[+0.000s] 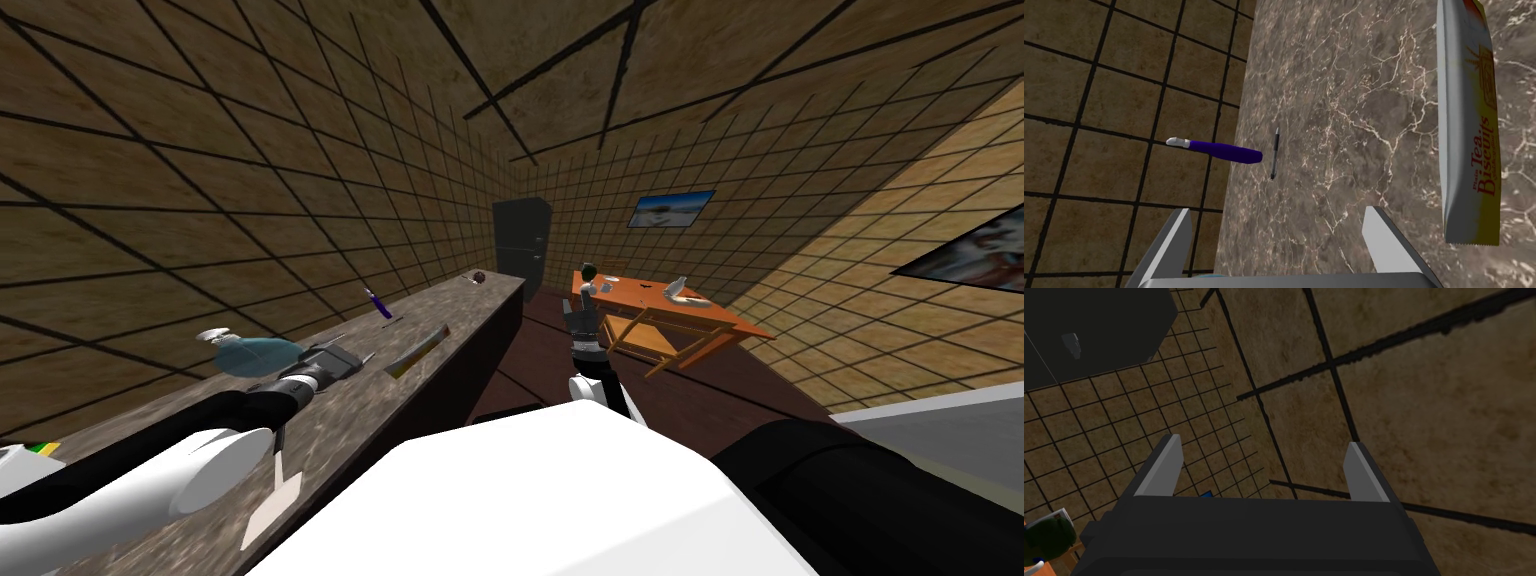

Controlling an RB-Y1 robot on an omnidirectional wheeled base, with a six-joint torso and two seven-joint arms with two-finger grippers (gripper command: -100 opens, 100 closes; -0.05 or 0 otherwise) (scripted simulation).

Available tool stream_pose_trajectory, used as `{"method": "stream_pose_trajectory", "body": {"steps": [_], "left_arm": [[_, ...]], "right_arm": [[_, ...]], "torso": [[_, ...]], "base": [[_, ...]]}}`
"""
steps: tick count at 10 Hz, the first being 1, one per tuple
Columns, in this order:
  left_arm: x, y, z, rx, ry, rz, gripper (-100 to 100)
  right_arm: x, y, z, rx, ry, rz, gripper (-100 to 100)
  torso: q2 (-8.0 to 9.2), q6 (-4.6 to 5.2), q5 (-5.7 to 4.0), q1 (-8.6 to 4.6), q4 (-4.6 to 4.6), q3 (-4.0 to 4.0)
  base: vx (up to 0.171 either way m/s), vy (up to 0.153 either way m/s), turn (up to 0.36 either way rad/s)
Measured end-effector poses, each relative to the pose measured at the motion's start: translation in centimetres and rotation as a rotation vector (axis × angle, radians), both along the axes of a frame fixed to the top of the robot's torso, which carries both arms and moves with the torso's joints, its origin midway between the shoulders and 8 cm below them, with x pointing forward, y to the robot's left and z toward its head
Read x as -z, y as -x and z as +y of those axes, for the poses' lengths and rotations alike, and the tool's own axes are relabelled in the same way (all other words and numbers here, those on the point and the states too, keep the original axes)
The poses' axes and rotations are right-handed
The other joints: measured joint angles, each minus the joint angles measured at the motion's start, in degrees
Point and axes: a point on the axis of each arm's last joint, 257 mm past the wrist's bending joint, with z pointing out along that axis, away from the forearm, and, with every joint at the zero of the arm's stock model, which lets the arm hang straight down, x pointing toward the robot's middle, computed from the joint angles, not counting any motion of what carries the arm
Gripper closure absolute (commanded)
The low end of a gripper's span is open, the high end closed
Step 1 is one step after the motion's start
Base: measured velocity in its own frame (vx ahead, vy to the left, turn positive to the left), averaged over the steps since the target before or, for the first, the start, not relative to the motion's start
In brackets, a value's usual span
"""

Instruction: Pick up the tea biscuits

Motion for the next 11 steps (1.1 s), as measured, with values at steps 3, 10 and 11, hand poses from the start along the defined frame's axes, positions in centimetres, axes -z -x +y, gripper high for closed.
{"method": "stream_pose_trajectory", "body": {"steps": [3, 10, 11], "left_arm": [[1.8, 1.2, 0.9, -0.024, 0.053, 0.078, -100], [5.4, 4.4, 2.0, -0.08, 0.162, 0.256, -100], [5.9, 5.1, 2.2, -0.089, 0.182, 0.286, -100]], "right_arm": [[0.0, 0.0, 0.0, 0.0, 0.0, 0.0, 0], [0.0, 0.0, 0.0, 0.0, 0.0, 0.0, 0], [0.0, 0.0, 0.0, 0.0, 0.0, 0.0, 0]], "torso": [[-0.11, 0.0, -0.01, -0.04, -0.03, -0.07], [-0.14, 0.0, 0.0, 0.03, -0.04, -0.09], [-0.16, 0.0, 0.0, -0.01, -0.04, -0.1]], "base": [[0.069, -0.033, -0.002], [0.08, -0.032, -0.011], [0.068, -0.035, -0.006]]}}
